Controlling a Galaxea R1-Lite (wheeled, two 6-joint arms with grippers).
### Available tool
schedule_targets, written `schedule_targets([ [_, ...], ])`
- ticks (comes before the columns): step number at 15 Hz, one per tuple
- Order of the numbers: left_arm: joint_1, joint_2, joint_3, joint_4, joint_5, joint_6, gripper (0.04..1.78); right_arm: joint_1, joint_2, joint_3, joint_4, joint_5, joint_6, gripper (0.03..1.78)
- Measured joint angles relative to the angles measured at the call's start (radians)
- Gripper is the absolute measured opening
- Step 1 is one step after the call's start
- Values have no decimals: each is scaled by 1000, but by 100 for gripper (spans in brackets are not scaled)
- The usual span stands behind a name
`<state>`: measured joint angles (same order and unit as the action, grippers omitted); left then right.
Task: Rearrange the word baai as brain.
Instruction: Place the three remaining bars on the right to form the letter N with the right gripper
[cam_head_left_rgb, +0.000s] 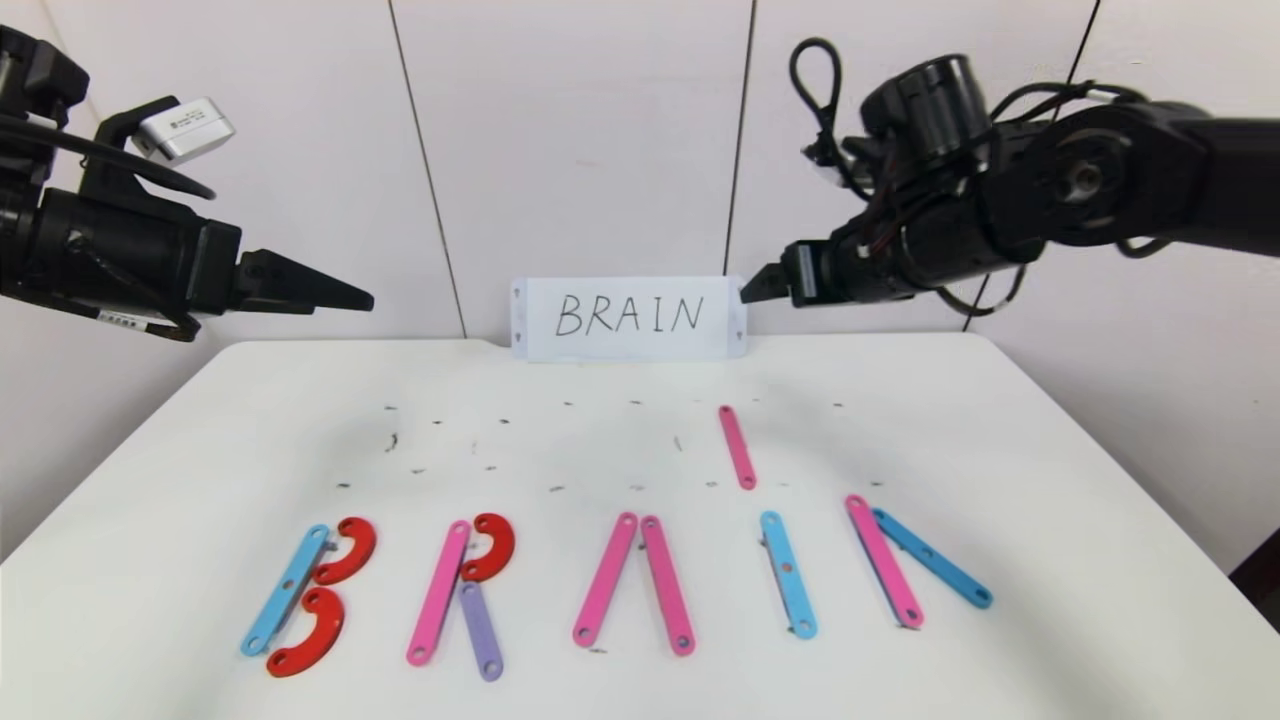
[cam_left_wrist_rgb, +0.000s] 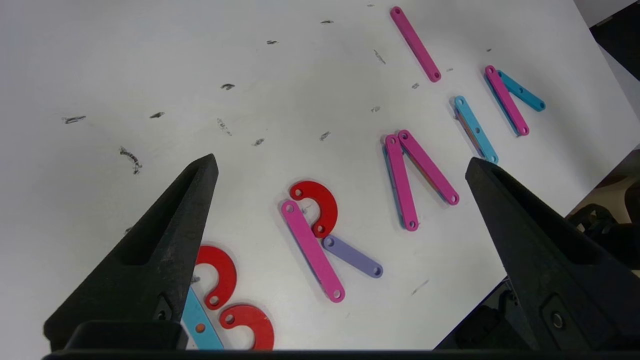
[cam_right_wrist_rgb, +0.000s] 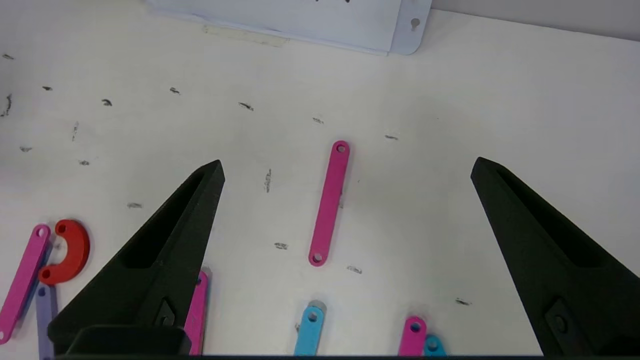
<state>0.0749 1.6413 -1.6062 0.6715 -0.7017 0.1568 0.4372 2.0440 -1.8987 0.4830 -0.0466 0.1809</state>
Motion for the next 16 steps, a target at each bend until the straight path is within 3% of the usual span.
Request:
schedule_targets([
  [2, 0, 0, 0, 0, 0, -1, 174, 36, 90, -39, -6, -59, 37, 173],
  [8, 0, 0, 0, 0, 0, 0, 174, 67, 264, -56, -2, -133, 144, 173],
  [12, 0, 1, 0, 0, 0, 0, 174, 76, 317, -32, -1, -170, 162, 173],
  [16, 0, 1, 0, 0, 0, -1, 174, 85, 340, 6, -1, -171, 187, 173],
])
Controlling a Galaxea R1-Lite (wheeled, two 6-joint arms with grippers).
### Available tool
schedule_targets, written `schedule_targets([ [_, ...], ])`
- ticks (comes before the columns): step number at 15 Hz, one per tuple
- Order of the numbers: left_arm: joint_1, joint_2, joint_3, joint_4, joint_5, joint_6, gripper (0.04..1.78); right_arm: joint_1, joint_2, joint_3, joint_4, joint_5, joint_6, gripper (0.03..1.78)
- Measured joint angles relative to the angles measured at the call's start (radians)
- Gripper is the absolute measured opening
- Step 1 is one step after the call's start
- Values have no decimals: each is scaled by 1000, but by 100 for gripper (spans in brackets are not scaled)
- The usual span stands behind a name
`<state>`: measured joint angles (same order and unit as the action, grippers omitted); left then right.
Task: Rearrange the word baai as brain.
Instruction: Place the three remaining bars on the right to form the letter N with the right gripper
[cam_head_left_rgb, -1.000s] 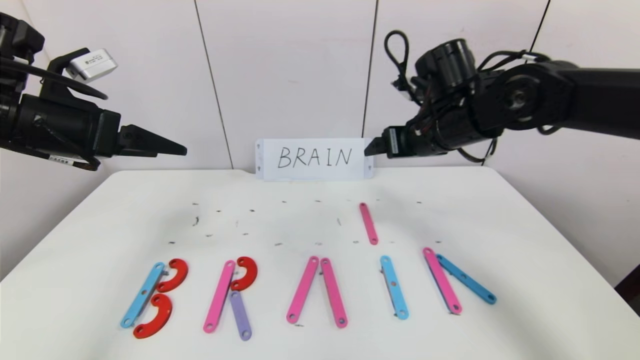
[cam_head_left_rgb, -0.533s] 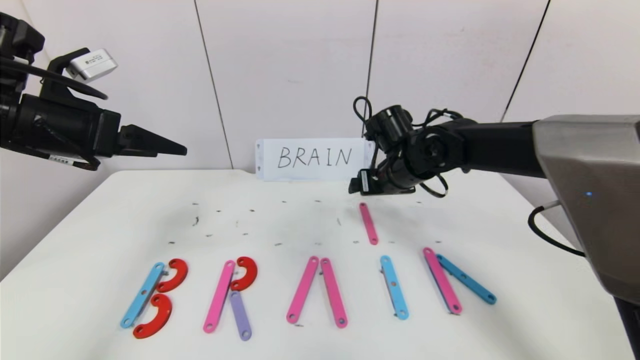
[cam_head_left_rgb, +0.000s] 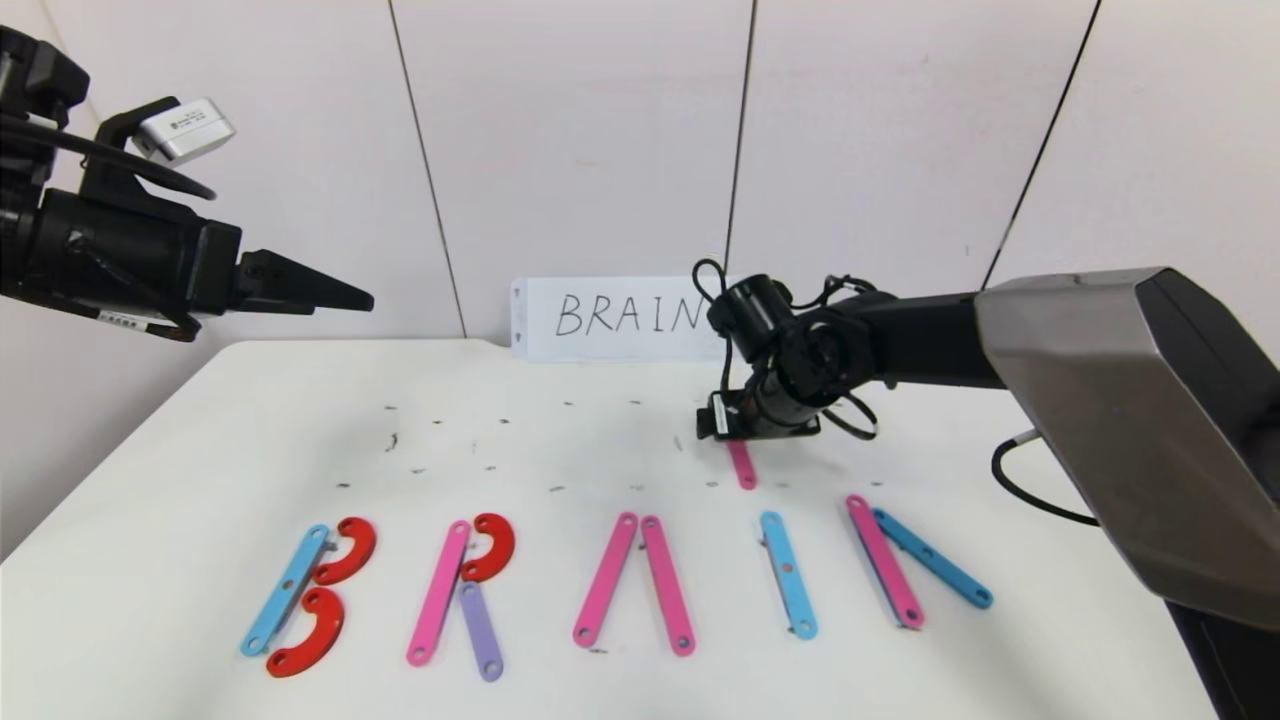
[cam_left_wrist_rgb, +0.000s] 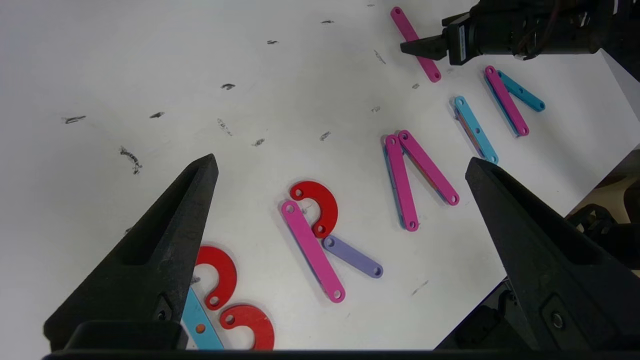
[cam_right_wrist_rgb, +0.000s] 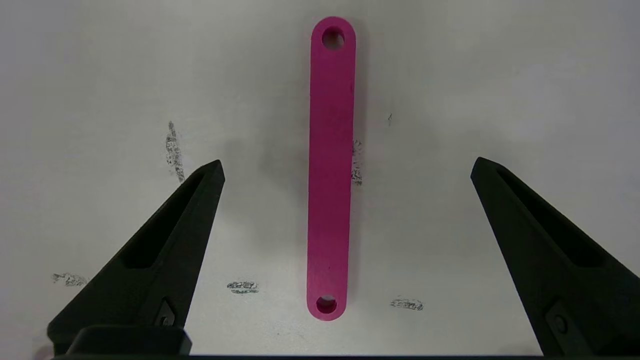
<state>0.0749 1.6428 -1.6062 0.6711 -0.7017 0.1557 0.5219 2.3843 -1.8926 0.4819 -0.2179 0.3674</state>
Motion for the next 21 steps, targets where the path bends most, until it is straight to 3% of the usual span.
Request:
schedule_targets([
  [5, 0, -1, 0, 0, 0, 1, 174, 4, 15, 23, -1, 1, 13, 173],
  [7, 0, -2, 0, 0, 0, 0, 174, 4, 16, 26, -2, 1, 14, 165],
  [10, 0, -2, 0, 0, 0, 0, 174, 4, 16, 27, -1, 1, 17, 133],
  [14, 0, -4, 0, 0, 0, 1, 174, 4, 16, 27, -1, 1, 16, 62],
  [16, 0, -4, 0, 0, 0, 0, 174, 4, 16, 27, 0, 1, 16, 36],
  [18, 0, -5, 0, 0, 0, 1, 174, 4, 16, 27, 0, 1, 17, 27],
  [21, 0, -6, 0, 0, 0, 0, 174, 3, 13, 27, 1, 1, 16, 27],
])
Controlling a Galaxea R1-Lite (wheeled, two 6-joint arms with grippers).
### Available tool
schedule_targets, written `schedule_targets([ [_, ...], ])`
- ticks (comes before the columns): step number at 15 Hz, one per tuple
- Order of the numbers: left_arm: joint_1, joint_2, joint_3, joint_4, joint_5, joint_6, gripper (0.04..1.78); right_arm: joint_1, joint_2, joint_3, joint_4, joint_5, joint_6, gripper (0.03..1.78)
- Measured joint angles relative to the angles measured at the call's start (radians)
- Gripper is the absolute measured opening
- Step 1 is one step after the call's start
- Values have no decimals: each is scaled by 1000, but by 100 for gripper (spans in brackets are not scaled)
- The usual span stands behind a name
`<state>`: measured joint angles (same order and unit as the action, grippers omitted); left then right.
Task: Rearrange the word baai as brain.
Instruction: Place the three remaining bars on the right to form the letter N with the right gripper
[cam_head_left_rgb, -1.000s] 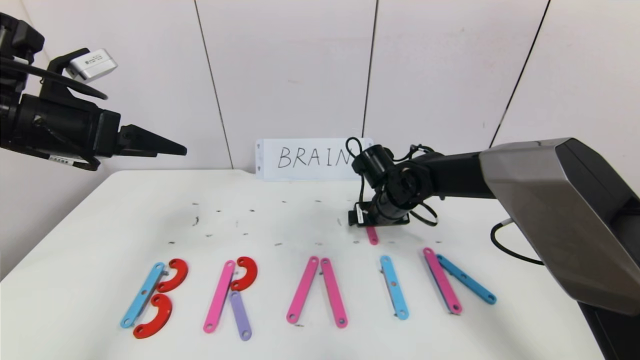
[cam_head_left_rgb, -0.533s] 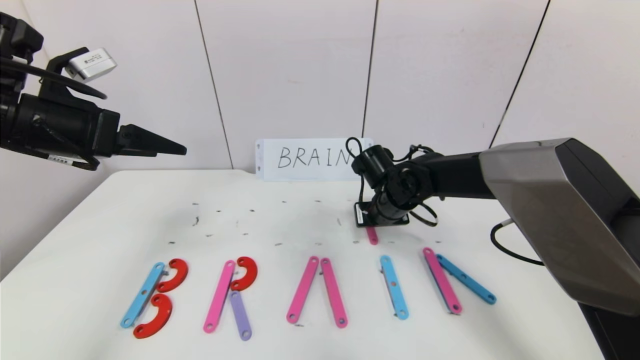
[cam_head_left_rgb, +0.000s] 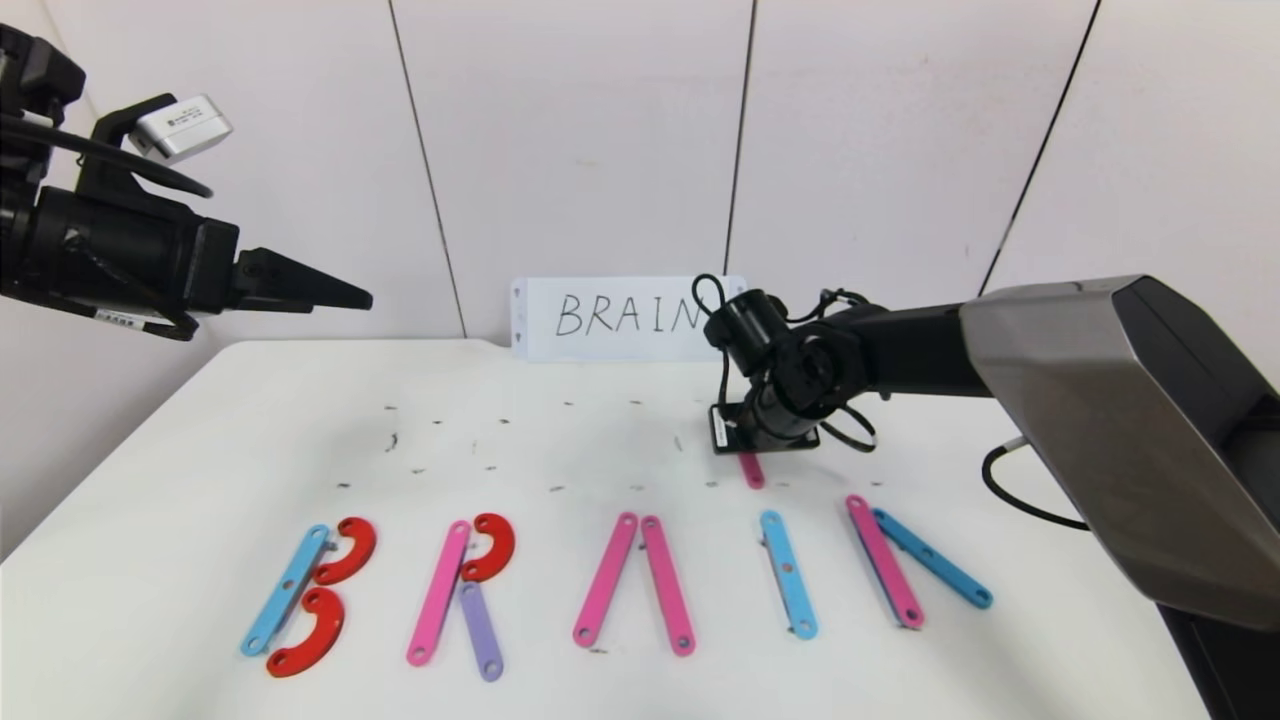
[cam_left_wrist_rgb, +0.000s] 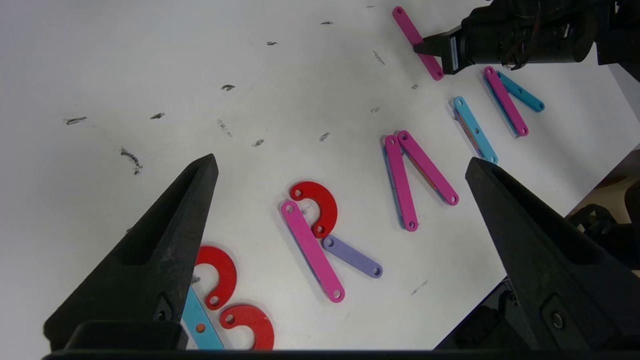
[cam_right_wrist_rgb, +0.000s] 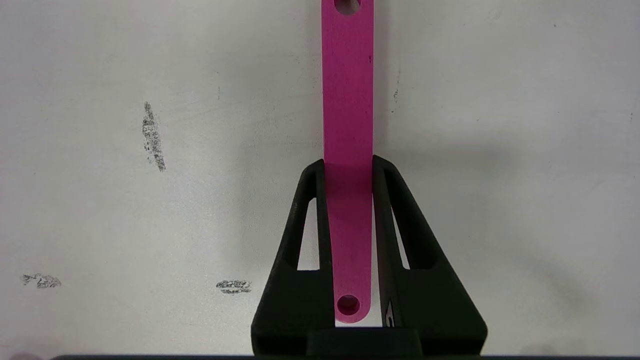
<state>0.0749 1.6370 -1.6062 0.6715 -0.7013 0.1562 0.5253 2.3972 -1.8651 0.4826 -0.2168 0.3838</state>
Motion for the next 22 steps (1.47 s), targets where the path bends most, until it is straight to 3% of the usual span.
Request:
schedule_targets([
  [6, 0, -1, 0, 1, -2, 0, 174, -17, -74, 32, 2, 0, -11, 27],
  [10, 0, -3, 1, 1, -3, -1, 174, -50, -232, 126, 1, 4, -41, 27],
  [14, 0, -6, 5, 0, -3, 0, 174, -113, -441, 230, 0, 14, -109, 27],
  [16, 0, -6, 6, 0, -3, 0, 174, -166, -537, 270, 0, 35, -154, 27],
  [19, 0, -6, 6, 0, -2, 0, 174, -240, -633, 338, 0, 108, -204, 27],
  [22, 0, -6, 6, 0, -2, 0, 174, -286, -676, 437, -3, 135, -249, 27],
])
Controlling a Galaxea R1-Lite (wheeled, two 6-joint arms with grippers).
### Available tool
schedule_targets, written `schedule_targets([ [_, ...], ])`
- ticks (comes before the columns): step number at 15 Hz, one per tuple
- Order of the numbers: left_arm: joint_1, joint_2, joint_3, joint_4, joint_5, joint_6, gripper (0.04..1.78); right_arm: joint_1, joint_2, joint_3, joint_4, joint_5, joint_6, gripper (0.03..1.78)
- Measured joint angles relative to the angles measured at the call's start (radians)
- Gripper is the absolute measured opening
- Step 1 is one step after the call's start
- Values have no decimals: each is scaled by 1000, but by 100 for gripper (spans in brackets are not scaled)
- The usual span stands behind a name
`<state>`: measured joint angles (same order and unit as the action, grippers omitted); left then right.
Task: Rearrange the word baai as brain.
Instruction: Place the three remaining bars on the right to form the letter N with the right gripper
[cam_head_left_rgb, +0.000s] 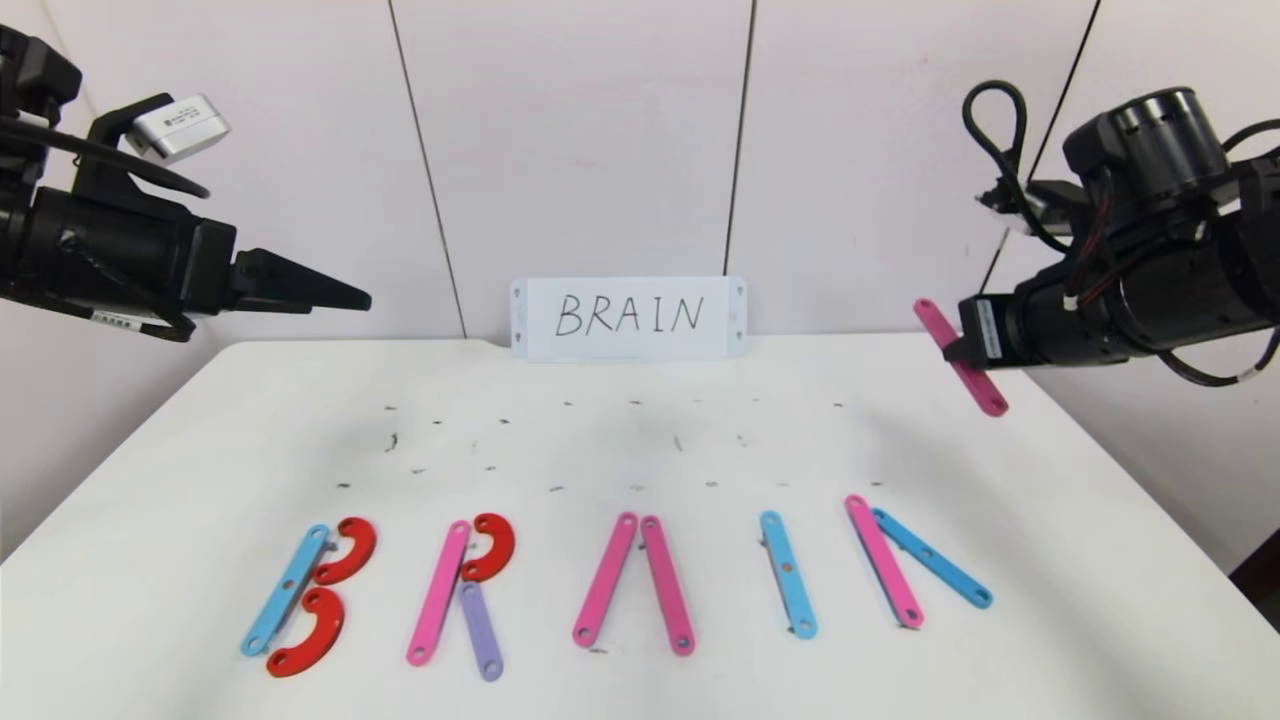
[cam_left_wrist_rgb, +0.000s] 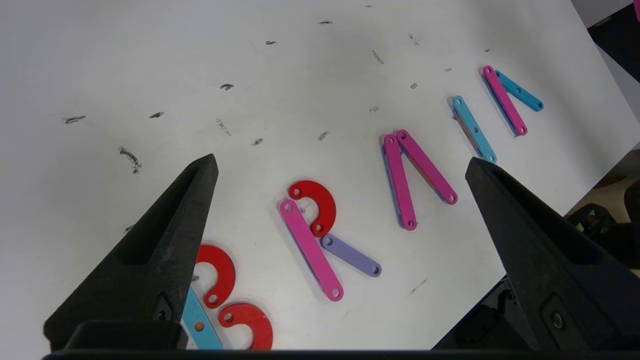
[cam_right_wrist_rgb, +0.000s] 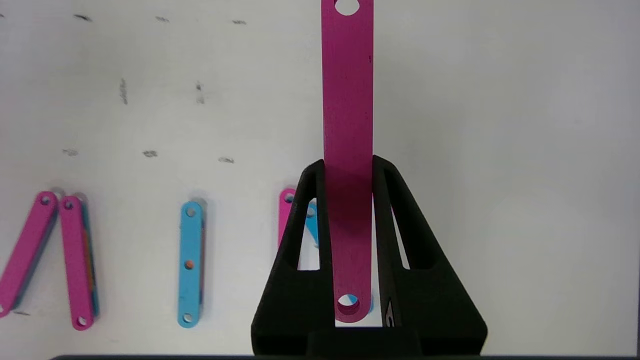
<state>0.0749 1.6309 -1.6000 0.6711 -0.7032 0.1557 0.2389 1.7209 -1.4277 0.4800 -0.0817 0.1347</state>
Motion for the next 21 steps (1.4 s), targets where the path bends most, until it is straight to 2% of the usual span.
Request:
schedule_targets([
  [2, 0, 0, 0, 0, 0, 0, 174, -26, -5, 74, -10, 26, -12, 27],
  [4, 0, 0, 0, 0, 0, 1, 174, -59, -1, 144, -18, 77, -18, 27],
  [8, 0, 0, 0, 0, 0, 0, 174, -129, 40, 213, -17, 120, -33, 27],
  [12, 0, 0, 0, 0, 0, 0, 174, -161, 107, 260, -16, 130, -49, 27],
  [15, 0, 2, 0, 0, 1, 1, 174, -164, 160, 272, -17, 144, -49, 27],
  [21, 0, 3, 0, 0, 1, 1, 174, -162, 230, 273, -45, 144, -45, 27],
])
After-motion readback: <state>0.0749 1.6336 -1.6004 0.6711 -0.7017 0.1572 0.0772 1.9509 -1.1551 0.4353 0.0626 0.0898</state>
